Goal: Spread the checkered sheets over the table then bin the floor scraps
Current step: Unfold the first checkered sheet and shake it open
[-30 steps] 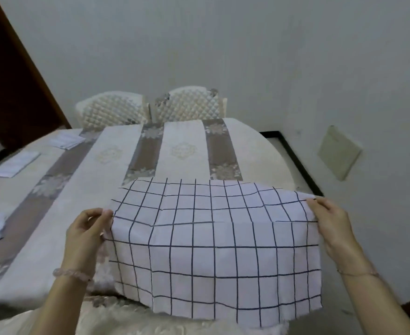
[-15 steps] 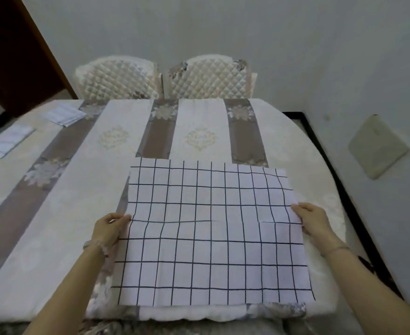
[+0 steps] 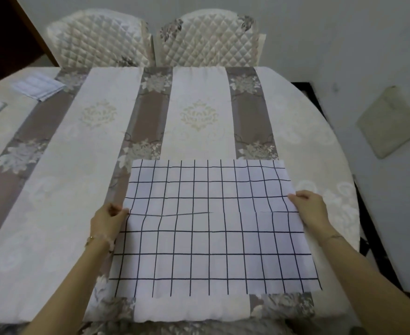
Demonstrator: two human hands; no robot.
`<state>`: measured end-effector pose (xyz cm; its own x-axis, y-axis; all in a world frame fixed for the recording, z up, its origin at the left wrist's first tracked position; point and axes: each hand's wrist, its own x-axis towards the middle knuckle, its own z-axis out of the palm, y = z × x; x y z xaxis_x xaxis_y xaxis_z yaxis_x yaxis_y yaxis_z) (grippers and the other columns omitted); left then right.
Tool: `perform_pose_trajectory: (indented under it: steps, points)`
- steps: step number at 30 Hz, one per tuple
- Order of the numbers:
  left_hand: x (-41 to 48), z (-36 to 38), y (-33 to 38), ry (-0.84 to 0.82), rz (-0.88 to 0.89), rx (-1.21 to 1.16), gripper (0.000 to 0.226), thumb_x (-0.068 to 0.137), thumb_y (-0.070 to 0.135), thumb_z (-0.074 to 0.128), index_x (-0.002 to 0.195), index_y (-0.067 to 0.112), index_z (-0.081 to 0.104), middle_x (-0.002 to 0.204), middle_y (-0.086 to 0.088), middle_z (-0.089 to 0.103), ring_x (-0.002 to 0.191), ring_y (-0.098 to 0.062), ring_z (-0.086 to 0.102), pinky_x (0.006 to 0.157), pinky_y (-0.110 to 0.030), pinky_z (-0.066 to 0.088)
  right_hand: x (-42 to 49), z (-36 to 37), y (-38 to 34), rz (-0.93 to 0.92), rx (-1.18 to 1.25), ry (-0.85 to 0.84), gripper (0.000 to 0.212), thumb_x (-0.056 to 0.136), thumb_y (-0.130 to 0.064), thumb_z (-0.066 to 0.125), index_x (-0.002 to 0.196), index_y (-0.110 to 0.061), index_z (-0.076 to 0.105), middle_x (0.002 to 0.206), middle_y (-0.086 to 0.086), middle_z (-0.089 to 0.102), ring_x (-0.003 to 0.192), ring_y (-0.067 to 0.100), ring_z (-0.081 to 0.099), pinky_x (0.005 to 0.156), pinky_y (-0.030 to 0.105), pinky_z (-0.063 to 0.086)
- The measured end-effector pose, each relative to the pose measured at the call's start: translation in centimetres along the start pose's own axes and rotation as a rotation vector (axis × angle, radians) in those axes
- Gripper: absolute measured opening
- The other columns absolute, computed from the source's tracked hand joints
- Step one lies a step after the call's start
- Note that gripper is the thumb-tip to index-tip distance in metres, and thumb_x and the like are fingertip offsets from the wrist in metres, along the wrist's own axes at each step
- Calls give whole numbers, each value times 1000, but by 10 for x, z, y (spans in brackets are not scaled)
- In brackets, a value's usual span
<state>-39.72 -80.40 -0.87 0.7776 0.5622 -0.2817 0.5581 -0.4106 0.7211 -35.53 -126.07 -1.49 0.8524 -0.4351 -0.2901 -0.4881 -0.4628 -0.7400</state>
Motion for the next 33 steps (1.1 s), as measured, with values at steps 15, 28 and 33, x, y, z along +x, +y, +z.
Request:
perform_pose_trajectory:
  steps: [15,28,33]
  points:
    - [-134,42,6,-257,1044,691,30,79,21,62,107,14,72,111,-5,71,102,-27,68,83,-45,56,-42,17,-10,-607,-545,-153,38,97,-17,45,133,-12,53,140,5,49,131,22,39,109,27,29]
    - [-147,32,-22,-523,955,961,55,97,45,18,125,26,62,132,7,59,119,-16,59,95,-35,49,-44,19,-11,-519,-797,-320,51,103,-33,26,151,-17,20,160,-3,15,148,17,13,119,34,19]
    - [-144,28,-10,-565,864,884,52,98,35,33,148,28,25,159,8,14,146,-13,16,119,-33,16,-51,10,-24,-464,-645,-385,50,102,-27,33,149,-13,25,159,2,20,146,19,18,118,31,17]
